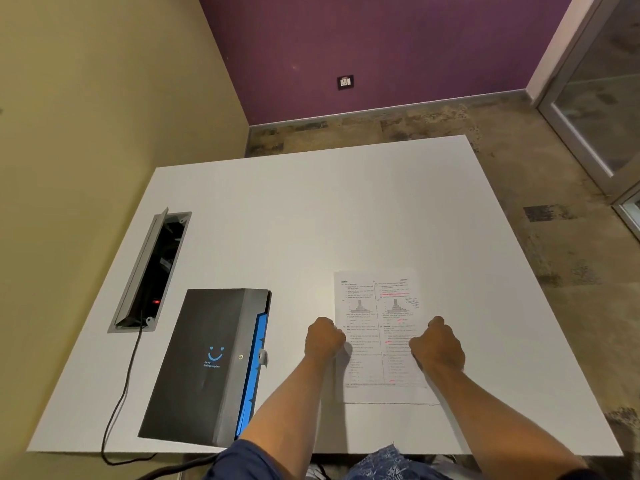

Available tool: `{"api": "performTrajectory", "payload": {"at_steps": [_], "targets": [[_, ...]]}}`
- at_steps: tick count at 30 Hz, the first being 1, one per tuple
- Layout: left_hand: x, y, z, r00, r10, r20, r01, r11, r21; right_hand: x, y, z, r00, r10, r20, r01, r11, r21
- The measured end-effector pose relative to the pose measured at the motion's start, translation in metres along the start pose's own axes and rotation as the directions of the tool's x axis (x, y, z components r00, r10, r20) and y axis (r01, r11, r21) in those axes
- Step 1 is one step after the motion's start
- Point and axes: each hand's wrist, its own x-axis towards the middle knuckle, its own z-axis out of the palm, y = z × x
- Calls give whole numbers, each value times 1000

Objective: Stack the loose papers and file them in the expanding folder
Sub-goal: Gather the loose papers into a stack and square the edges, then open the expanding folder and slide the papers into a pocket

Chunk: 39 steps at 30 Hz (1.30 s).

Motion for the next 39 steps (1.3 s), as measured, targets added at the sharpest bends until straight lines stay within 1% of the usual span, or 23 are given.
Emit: {"api": "performTrajectory", "payload": {"at_steps": [2, 3, 5, 7, 9, 11, 13, 16, 20, 23, 25, 27, 30, 35, 37, 39], "targets": [[0, 0, 0, 1000, 22, -11, -22, 1000, -1, -3, -4, -2, 999, 37, -17, -37, 999, -1], [0, 0, -1, 999, 35, -11, -35, 999, 15, -6, -6, -2, 998, 29, -53, -30, 999, -26], [0, 0, -5, 994, 104, -28, -102, 992, 79, -12, -12, 1, 988, -58, -140, 46, 995, -85], [0, -2, -12, 981, 185, -52, -175, 973, 152, -18, -21, 10, 970, -163, -178, 159, 987, -40], [1, -8, -24, 964, 248, -94, -222, 948, 229, -28, -36, 20, 966, -223, -131, 236, 968, 87], [1, -16, -40, 948, 284, -143, -233, 927, 295, -39, -54, 29, 959, -275, -63, 281, 948, 150], [2, -29, -56, 935, 295, -198, -215, 914, 343, -49, -73, 39, 939, -342, 32, 335, 931, 143], [-4, -53, -81, 913, 294, -285, -164, 900, 403, -65, -101, 55, 880, -438, 185, 424, 899, 113], [-11, -91, -110, 897, 249, -365, -85, 908, 410, -88, -132, 79, 814, -501, 295, 508, 859, 58], [-13, -114, -124, 881, 205, -426, -21, 917, 399, -100, -151, 96, 790, -504, 350, 513, 855, 73], [-13, -126, -130, 888, 194, -416, -12, 916, 401, -105, -160, 108, 772, -512, 376, 525, 848, 74], [-10, -136, -132, 897, 212, -388, -28, 903, 428, -108, -168, 119, 752, -527, 395, 555, 831, 53], [-6, -146, -131, 913, 231, -337, -51, 882, 468, -109, -177, 134, 747, -513, 422, 554, 832, 29], [2, -150, -128, 962, 129, -241, 11, 863, 505, -113, -188, 149, 734, -469, 491, 525, 851, 26], [4, -150, -126, 970, 100, -222, 33, 850, 526, -114, -192, 154, 738, -438, 513, 500, 866, 20], [6, -151, -124, 971, 89, -221, 44, 844, 535, -113, -194, 159, 745, -408, 528, 446, 893, 62]]}}
